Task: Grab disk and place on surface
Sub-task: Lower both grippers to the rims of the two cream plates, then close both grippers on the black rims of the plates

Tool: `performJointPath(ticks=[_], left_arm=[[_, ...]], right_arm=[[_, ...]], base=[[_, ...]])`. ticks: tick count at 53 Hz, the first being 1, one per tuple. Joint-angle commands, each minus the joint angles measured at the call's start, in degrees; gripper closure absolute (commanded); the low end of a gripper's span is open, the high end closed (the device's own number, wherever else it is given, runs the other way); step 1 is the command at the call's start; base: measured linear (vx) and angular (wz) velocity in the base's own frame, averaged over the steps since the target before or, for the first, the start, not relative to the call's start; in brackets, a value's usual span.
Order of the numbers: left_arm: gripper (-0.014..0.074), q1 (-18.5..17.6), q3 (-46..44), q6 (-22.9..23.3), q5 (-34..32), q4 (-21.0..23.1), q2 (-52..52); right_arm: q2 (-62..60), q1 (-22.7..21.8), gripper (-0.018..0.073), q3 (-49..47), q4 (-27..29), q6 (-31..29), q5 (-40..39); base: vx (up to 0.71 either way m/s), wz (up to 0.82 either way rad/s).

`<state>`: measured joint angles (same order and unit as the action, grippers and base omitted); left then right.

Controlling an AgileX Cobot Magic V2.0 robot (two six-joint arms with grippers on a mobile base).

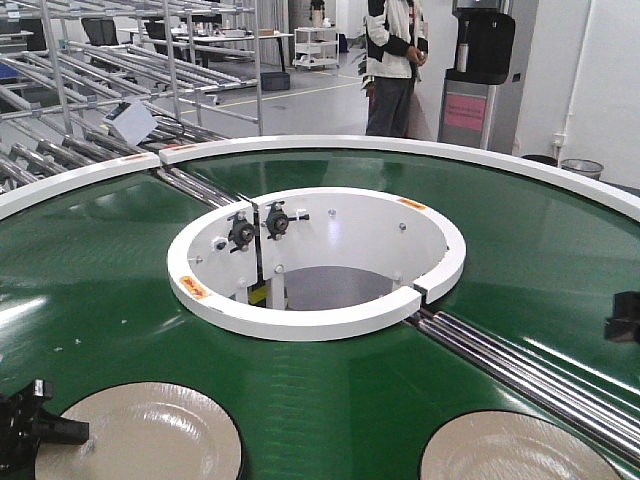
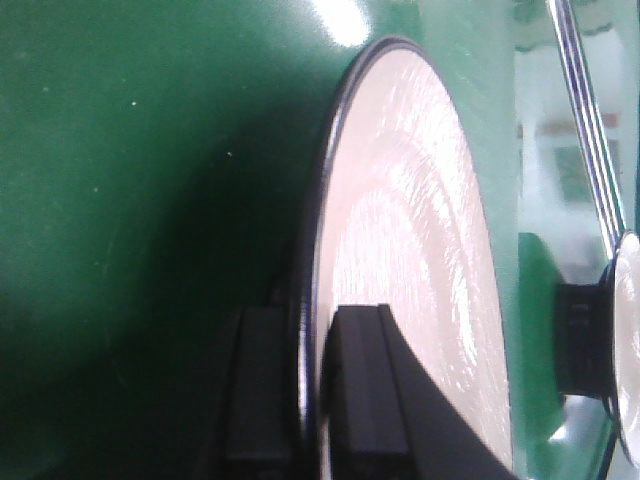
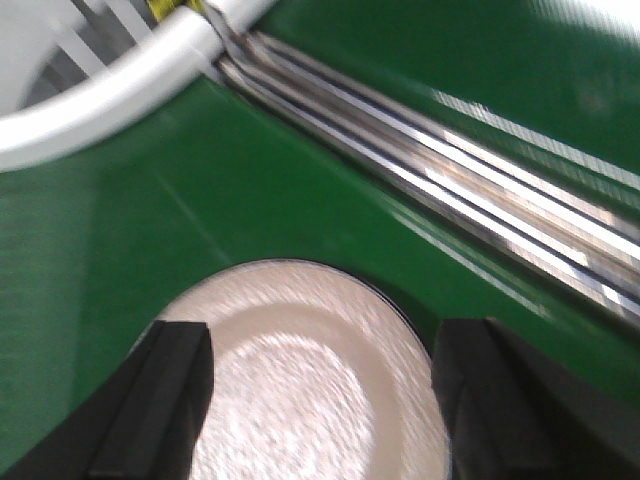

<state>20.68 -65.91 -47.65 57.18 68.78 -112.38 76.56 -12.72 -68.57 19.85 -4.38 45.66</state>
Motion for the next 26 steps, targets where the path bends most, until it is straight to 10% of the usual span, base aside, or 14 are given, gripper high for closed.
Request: performJointPath(ticks=[1,26], left_arm=[[0.0606,-0.8,-1.4,0.0,1.3,4.1,2.5],[0.0605,-0.8,-1.4,-0.3,1.3,5.2,2.5]], right_arm=[[5.1,-5.5,0.0049,-4.9,6.4,-5.6,4.0],[26.0,-13.2,0.0049,-5.4,15.0,-19.7,5.4]], base=[[0.00,0.00],[0.00,0.00]])
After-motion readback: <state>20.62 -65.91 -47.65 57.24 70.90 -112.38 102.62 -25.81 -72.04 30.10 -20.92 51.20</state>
